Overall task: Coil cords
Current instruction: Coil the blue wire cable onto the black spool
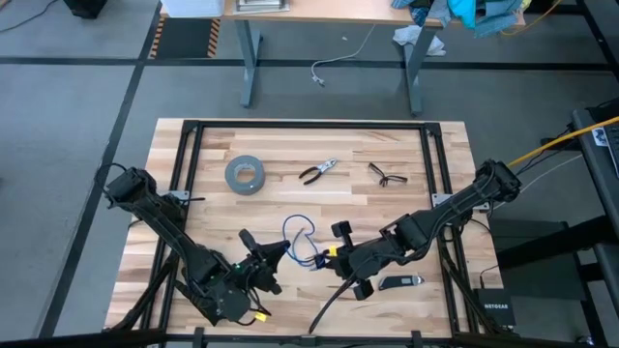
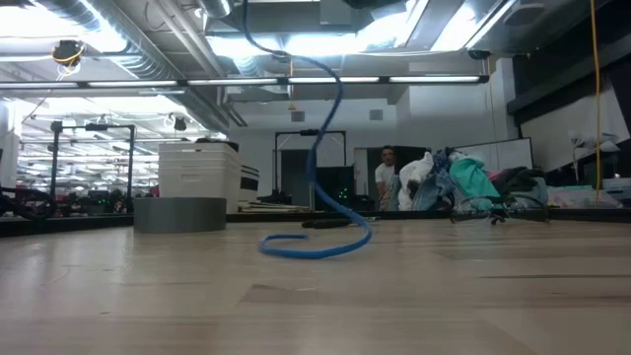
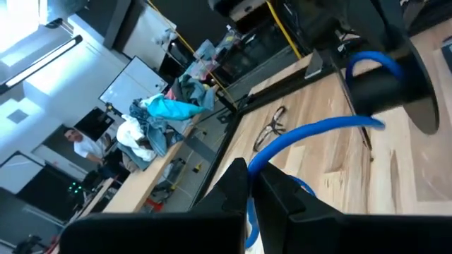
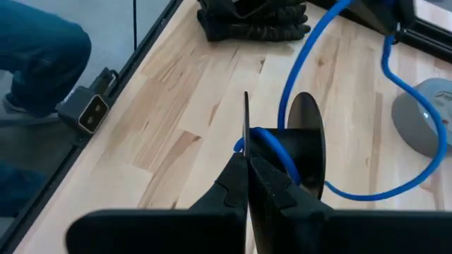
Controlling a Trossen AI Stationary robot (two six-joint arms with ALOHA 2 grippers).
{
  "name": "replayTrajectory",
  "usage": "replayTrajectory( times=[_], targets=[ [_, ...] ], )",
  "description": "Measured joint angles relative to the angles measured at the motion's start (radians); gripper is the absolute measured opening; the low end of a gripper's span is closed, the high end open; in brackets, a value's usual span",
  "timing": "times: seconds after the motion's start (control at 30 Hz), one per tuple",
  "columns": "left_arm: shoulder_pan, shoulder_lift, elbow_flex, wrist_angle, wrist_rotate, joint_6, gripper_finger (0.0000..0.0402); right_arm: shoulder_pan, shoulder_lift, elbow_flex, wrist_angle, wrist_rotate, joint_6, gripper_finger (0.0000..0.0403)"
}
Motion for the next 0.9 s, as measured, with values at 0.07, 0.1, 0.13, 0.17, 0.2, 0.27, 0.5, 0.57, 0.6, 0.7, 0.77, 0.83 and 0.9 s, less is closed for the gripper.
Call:
replayTrajectory(
  times=[0.07,0.1,0.13,0.17,0.2,0.27,0.5,0.57,0.6,0.7,0.77,0.83,0.9],
  targets=[
    [-0.002,-0.007,0.000,0.029,-0.001,0.027,0.0003,-0.006,0.005,0.000,0.021,-0.003,-0.015,0.0000],
    [-0.004,-0.009,0.000,0.050,-0.001,0.051,0.0003,-0.007,0.006,0.000,0.022,-0.011,-0.020,0.0000],
    [-0.004,-0.009,0.000,0.078,0.000,0.071,0.0002,-0.007,0.009,0.000,0.030,-0.021,-0.021,0.0000],
    [-0.003,-0.010,0.000,0.102,0.003,0.095,0.0002,-0.010,0.011,0.000,0.046,-0.031,-0.024,0.0000],
    [-0.001,-0.011,0.000,0.124,0.012,0.125,0.0003,-0.015,0.012,0.000,0.049,-0.036,-0.030,0.0000],
    [0.008,-0.011,0.000,0.169,0.035,0.181,0.0003,-0.015,0.021,0.000,0.053,-0.052,-0.041,0.0000],
    [0.058,-0.011,0.000,0.309,0.189,0.317,0.0002,-0.021,0.045,0.000,0.102,-0.105,-0.103,0.0000],
    [0.078,-0.011,0.000,0.308,0.251,0.312,0.0002,-0.021,0.046,0.000,0.105,-0.106,-0.116,0.0000],
    [0.087,-0.011,0.000,0.306,0.283,0.306,0.0002,-0.021,0.046,0.000,0.113,-0.107,-0.126,0.0000],
    [0.110,-0.007,0.000,0.305,0.381,0.290,0.0002,-0.020,0.046,0.000,0.134,-0.137,-0.151,0.0000],
    [0.123,-0.006,0.000,0.301,0.439,0.281,0.0002,-0.020,0.046,0.000,0.153,-0.158,-0.165,0.0000],
    [0.132,-0.006,0.000,0.302,0.491,0.267,0.0002,-0.020,0.046,0.000,0.159,-0.159,-0.181,0.0000],
    [0.141,-0.006,0.000,0.301,0.534,0.253,0.0003,-0.020,0.046,0.000,0.164,-0.176,-0.191,0.0000]
  ],
)
